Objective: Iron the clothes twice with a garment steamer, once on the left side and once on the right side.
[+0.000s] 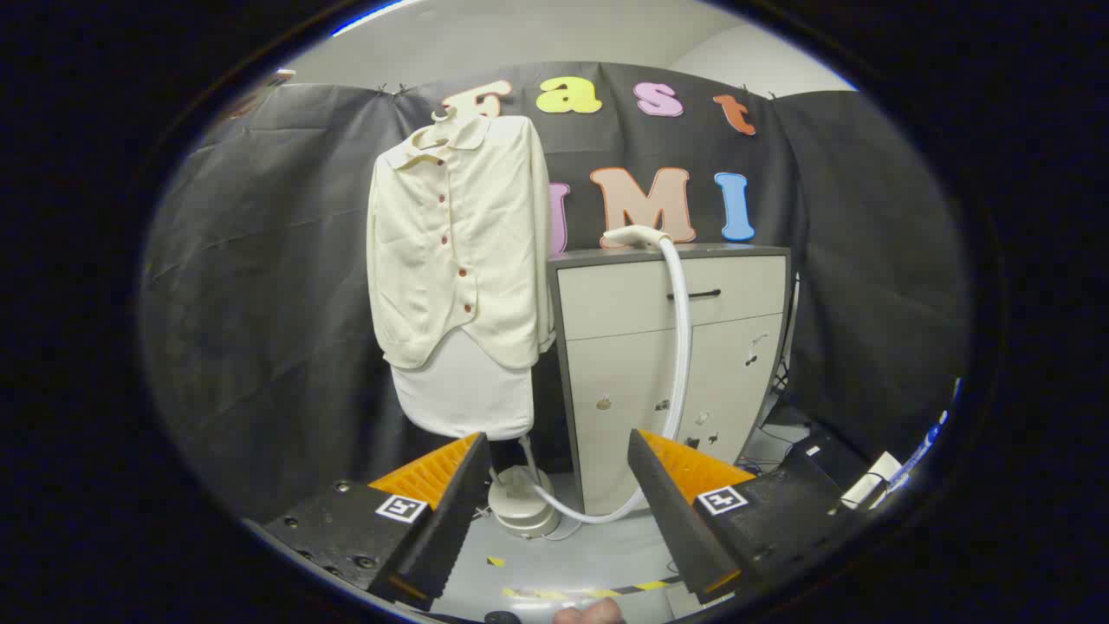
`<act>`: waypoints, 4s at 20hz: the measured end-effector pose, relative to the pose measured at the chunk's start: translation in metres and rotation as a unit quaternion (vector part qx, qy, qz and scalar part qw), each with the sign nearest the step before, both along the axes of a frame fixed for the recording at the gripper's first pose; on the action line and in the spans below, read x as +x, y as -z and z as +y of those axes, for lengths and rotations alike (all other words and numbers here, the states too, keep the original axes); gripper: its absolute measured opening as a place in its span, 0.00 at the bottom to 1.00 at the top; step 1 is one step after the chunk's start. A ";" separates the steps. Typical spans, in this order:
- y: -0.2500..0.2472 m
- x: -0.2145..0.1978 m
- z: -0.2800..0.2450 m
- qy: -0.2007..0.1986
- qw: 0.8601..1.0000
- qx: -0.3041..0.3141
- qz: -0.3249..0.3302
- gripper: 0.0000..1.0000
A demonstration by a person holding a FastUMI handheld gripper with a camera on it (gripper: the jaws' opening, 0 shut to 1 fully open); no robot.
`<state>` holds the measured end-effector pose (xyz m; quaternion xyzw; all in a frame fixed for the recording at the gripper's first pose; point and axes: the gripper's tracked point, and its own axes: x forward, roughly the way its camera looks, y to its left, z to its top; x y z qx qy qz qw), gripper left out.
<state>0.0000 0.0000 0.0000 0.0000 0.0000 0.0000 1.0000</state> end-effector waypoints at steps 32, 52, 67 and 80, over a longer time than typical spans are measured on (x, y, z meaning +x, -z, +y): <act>-0.067 0.067 -0.025 0.047 0.999 -0.006 -0.017 0.98; -0.224 0.275 -0.152 0.011 0.998 -0.006 -0.057 0.97; -0.254 0.419 -0.184 0.012 0.999 0.034 0.027 0.97; -0.259 0.431 -0.180 0.012 0.997 0.005 0.077 0.36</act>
